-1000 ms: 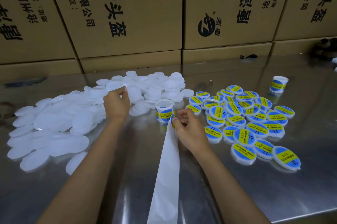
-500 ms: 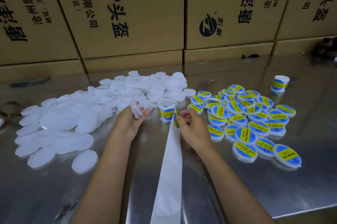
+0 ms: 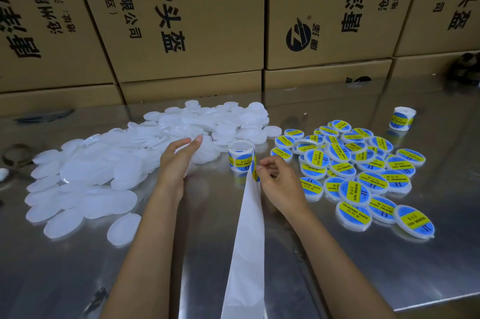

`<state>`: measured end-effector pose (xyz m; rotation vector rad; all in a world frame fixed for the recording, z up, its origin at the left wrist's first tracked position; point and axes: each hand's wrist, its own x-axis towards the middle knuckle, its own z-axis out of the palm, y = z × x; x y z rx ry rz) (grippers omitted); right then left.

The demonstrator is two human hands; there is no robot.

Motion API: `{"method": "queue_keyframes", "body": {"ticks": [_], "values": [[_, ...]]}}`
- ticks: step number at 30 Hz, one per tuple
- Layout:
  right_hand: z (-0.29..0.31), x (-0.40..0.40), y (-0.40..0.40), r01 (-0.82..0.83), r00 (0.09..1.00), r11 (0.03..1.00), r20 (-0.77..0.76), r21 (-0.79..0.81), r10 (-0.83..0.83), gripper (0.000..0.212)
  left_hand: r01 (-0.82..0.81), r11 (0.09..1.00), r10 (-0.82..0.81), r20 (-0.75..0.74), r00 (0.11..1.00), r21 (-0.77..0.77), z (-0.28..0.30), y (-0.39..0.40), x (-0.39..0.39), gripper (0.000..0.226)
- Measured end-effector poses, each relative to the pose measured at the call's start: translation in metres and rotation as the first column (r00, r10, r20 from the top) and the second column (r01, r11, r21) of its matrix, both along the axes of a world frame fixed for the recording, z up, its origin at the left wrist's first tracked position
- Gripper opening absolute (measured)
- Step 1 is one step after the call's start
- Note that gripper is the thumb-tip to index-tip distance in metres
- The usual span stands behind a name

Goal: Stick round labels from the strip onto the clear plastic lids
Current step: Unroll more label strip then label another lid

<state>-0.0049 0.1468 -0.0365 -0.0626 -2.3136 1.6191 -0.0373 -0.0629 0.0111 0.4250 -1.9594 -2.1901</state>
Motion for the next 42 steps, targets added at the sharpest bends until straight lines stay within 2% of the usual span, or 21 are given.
{"method": "queue_keyframes", "body": {"ticks": [2, 5, 8, 11, 13, 15, 17, 19, 22, 26, 28, 32, 39, 42], "values": [[0.000, 0.000, 0.000, 0.000, 1.000, 1.000, 0.001, 0.006, 0.000, 0.007, -0.049, 0.998, 0.047, -0.061, 0.997, -0.029, 0.000, -0.004, 0.002, 0.044], [0.000, 0.000, 0.000, 0.002, 1.000, 1.000, 0.006, 0.009, -0.002, 0.007, -0.142, 0.989, 0.136, -0.113, 0.984, -0.047, 0.001, -0.008, 0.001, 0.031], [0.000, 0.001, 0.000, 0.002, 1.000, 1.000, -0.003, 0.006, -0.002, 0.007, -0.230, 0.973, 0.229, -0.134, 0.964, 0.005, 0.004, -0.013, -0.001, 0.016], [0.000, 0.001, -0.001, -0.009, 1.000, 1.000, 0.000, 0.002, 0.009, 0.008, -0.262, 0.955, 0.284, -0.169, 0.944, 0.139, 0.007, -0.020, -0.003, 0.025], [-0.001, 0.000, -0.001, -0.020, 1.000, 1.000, 0.004, 0.011, 0.020, 0.011, -0.176, 0.934, 0.244, -0.194, 0.950, 0.312, 0.013, -0.025, -0.002, 0.024], [-0.002, 0.000, -0.001, -0.031, 1.000, 0.999, -0.002, 0.017, 0.031, 0.015, -0.012, 0.857, 0.143, -0.216, 0.966, 0.514, 0.018, -0.026, 0.002, 0.023], [-0.002, 0.000, -0.002, -0.049, 0.999, 0.999, -0.004, 0.006, 0.049, 0.019, 0.125, 0.786, 0.024, -0.232, 0.972, 0.605, 0.022, -0.021, 0.007, 0.024], [-0.001, 0.001, -0.003, -0.063, 0.998, 0.998, 0.008, -0.003, 0.063, 0.024, 0.214, 0.806, -0.090, -0.242, 0.966, 0.552, 0.023, -0.006, 0.011, 0.030], [-0.001, 0.001, -0.003, -0.071, 0.997, 0.997, 0.018, 0.022, 0.070, 0.028, 0.326, 0.878, -0.255, -0.235, 0.938, 0.350, 0.023, 0.021, 0.020, 0.039], [0.001, 0.000, -0.005, -0.041, 0.999, 0.998, 0.014, 0.052, 0.040, 0.032, 0.427, 0.896, -0.405, -0.168, 0.899, 0.121, 0.015, 0.048, 0.026, 0.042], [0.001, -0.001, -0.005, -0.015, 1.000, 0.998, 0.015, 0.068, 0.014, 0.030, 0.398, 0.916, -0.389, -0.124, 0.913, 0.056, 0.011, 0.055, 0.026, 0.037], [0.001, -0.001, -0.005, 0.013, 1.000, 0.998, 0.005, 0.067, -0.013, 0.028, 0.345, 0.938, -0.340, -0.093, 0.936, 0.039, 0.004, 0.063, 0.024, 0.032], [0.001, 0.004, -0.006, -0.006, 0.999, 0.992, -0.049, 0.130, 0.012, 0.036, 0.253, 0.967, -0.246, -0.164, 0.955, 0.025, -0.006, 0.067, 0.023, 0.041], [0.002, 0.008, -0.008, -0.023, 0.994, 0.987, -0.101, 0.159, 0.039, 0.034, 0.169, 0.978, -0.190, -0.193, 0.963, -0.122, -0.010, 0.070, 0.022, 0.049]]}}
